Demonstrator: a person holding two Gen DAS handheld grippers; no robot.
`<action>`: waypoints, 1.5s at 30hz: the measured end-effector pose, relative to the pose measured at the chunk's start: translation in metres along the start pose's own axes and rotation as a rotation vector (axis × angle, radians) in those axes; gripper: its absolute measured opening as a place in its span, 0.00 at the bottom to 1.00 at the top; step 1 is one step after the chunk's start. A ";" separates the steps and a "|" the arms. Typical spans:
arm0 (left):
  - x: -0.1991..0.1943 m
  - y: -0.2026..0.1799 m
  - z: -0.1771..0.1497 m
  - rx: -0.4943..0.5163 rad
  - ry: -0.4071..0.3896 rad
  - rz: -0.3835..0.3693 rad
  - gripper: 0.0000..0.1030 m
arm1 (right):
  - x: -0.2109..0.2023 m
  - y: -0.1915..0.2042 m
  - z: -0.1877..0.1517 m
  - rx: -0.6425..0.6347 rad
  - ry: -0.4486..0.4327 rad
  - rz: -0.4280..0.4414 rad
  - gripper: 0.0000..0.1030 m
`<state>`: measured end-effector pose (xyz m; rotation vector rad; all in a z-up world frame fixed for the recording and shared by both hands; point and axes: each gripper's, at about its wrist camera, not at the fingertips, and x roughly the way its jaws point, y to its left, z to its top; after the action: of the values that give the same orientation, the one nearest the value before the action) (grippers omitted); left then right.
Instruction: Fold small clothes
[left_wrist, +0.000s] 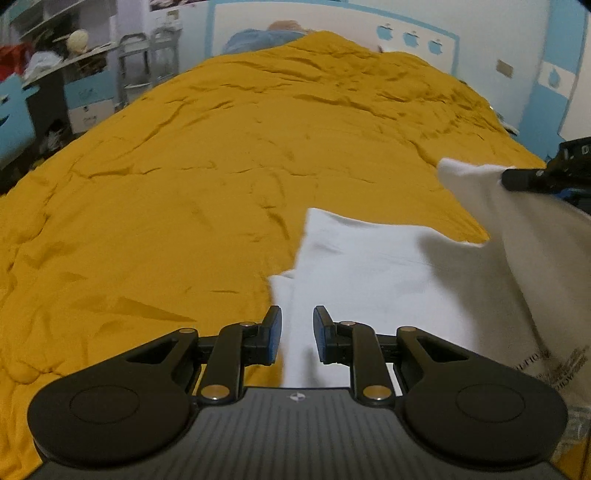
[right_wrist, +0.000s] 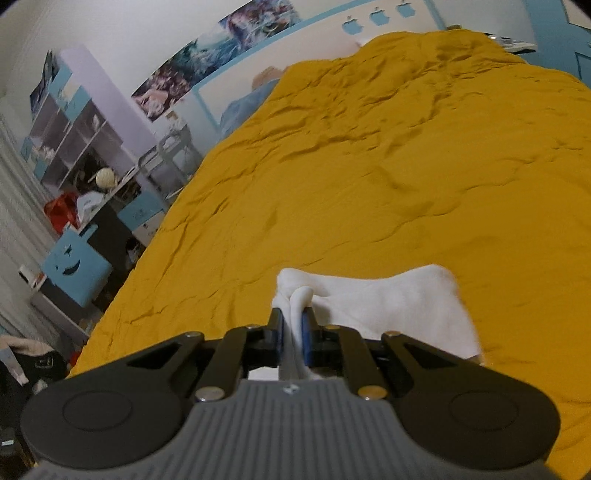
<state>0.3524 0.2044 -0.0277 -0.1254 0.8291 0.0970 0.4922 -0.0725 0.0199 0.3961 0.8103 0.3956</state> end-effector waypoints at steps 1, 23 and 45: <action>0.002 0.005 0.000 -0.010 0.001 0.001 0.24 | 0.006 0.012 -0.004 -0.011 0.005 0.001 0.05; 0.012 0.055 -0.013 -0.117 0.031 0.003 0.24 | 0.136 0.113 -0.069 -0.182 0.225 -0.056 0.11; -0.092 0.060 -0.062 -0.279 0.023 -0.226 0.35 | -0.088 0.059 -0.117 -0.299 0.113 0.024 0.19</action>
<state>0.2375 0.2509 -0.0052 -0.4823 0.8156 -0.0018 0.3380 -0.0426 0.0290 0.1060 0.8418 0.5571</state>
